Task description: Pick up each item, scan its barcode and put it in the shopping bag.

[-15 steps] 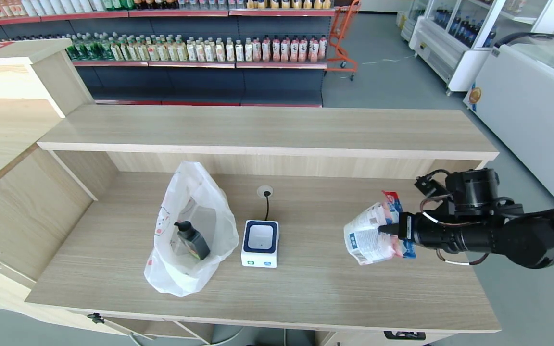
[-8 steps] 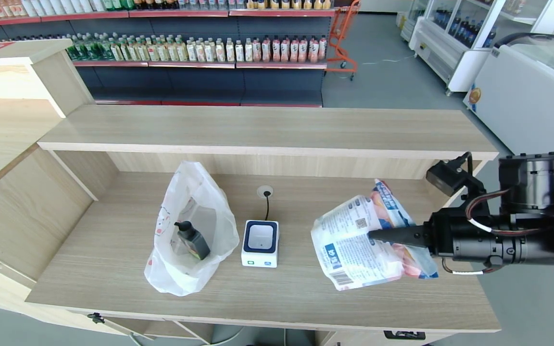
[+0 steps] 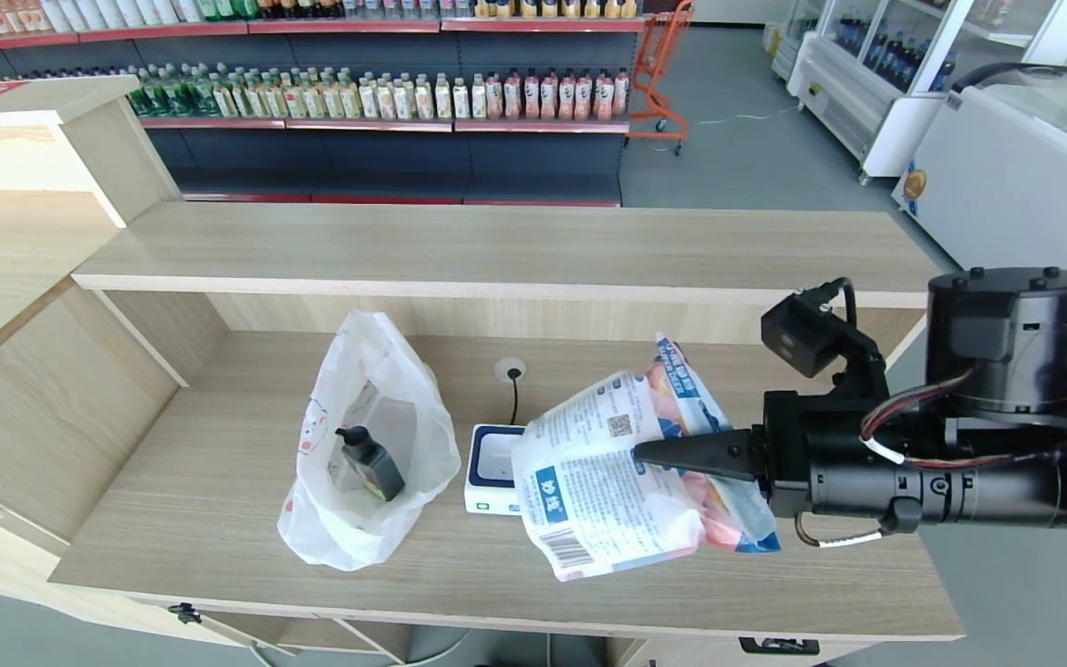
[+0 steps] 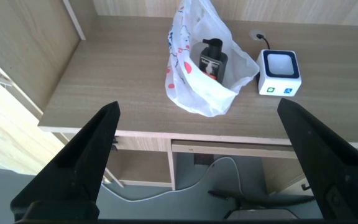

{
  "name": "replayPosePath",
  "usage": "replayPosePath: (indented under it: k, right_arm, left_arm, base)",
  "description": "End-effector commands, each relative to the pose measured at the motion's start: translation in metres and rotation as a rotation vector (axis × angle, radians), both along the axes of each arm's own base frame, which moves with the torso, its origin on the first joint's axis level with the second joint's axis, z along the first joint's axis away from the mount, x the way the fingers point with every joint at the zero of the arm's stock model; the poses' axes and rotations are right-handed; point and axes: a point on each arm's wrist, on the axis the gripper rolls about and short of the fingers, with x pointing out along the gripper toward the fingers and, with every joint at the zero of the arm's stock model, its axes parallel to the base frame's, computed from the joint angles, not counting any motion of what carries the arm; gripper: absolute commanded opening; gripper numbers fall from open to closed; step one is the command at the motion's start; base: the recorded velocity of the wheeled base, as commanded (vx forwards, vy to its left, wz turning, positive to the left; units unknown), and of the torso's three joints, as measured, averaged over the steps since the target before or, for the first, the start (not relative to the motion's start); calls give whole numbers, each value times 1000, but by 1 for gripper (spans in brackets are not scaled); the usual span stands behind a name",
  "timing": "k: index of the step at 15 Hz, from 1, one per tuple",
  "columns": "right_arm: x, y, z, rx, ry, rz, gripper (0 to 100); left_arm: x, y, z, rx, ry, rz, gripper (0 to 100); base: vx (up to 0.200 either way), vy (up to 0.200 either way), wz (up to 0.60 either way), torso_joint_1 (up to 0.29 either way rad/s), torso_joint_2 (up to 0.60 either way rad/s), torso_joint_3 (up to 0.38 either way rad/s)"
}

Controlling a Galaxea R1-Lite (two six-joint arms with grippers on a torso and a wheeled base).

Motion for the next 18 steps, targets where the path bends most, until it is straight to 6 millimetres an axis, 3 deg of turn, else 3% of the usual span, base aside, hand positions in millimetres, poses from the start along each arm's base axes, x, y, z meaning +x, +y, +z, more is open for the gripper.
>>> replayPosePath:
  k: [1,18]
  right_arm:
    - [-2,7,-1,4,19,20,0]
    - [-13,17,-2,11,52,63,0]
  left_arm:
    - [0,0,0,0,0,0,100]
    - [0,0,0,0,0,0,100]
  base:
    - [0,0,0,0,0,0]
    - [0,0,0,0,0,0]
